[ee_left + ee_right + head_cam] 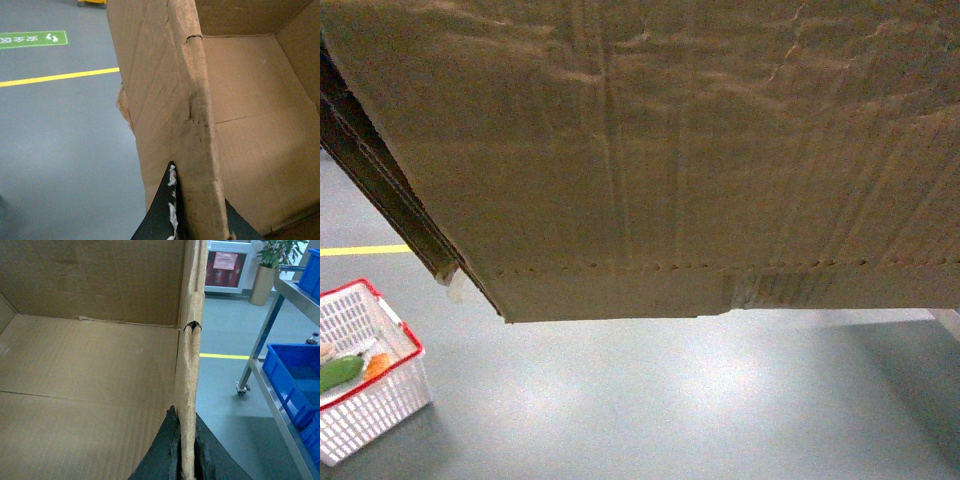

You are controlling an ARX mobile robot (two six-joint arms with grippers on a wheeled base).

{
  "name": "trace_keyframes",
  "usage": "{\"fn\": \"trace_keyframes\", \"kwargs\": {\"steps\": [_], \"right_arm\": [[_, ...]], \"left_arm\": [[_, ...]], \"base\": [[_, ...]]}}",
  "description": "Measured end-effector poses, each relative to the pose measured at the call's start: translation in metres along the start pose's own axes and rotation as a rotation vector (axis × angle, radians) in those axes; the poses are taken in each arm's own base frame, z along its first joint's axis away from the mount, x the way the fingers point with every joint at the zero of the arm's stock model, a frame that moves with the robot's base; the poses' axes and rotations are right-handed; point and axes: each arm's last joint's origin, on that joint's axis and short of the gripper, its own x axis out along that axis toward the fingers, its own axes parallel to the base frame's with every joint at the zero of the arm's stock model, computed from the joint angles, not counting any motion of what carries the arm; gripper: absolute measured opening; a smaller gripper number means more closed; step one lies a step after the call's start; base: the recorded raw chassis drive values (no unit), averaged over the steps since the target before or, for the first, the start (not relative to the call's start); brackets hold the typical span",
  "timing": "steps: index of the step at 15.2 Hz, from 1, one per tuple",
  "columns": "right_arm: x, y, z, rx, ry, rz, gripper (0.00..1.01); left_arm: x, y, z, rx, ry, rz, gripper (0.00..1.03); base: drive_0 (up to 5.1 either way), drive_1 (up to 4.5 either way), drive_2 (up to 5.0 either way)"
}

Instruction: Sort boxes to right shelf from conveyor

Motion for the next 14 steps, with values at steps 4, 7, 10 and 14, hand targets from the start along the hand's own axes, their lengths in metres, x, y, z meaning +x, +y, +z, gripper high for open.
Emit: {"fn": "trace_keyframes", "kwargs": {"steps": [4, 7, 10, 14], "right_arm": [[0.0000, 0.0000, 0.0001, 0.000, -0.002, 0.000, 0.03], [0.0001, 0.0000, 0.0000, 0.000, -0.001, 0.000, 0.03], [0.0001, -0.0001, -0.0001, 0.000, 0.000, -0.001, 0.03], [0.0001, -0.0001, -0.0002, 0.000, 0.001, -0.001, 0.03]], "left_arm": [[0.0000, 0.0000, 0.0000, 0.000, 0.000, 0.000, 0.04], [0.0000, 0.0000, 0.0000, 0.000, 0.000, 0.000, 0.04], [0.0003, -0.0006, -0.0003, 0.001, 0.001, -0.002, 0.04], [0.0003, -0.0007, -0.0003, 0.001, 0.001, -0.002, 0.04]], "base": [[-1.6, -1.85, -1.3], [-1.6, -2.66, -0.6], [-1.6, -2.66, -0.6], [-4.2, -2.37, 1.9]]}}
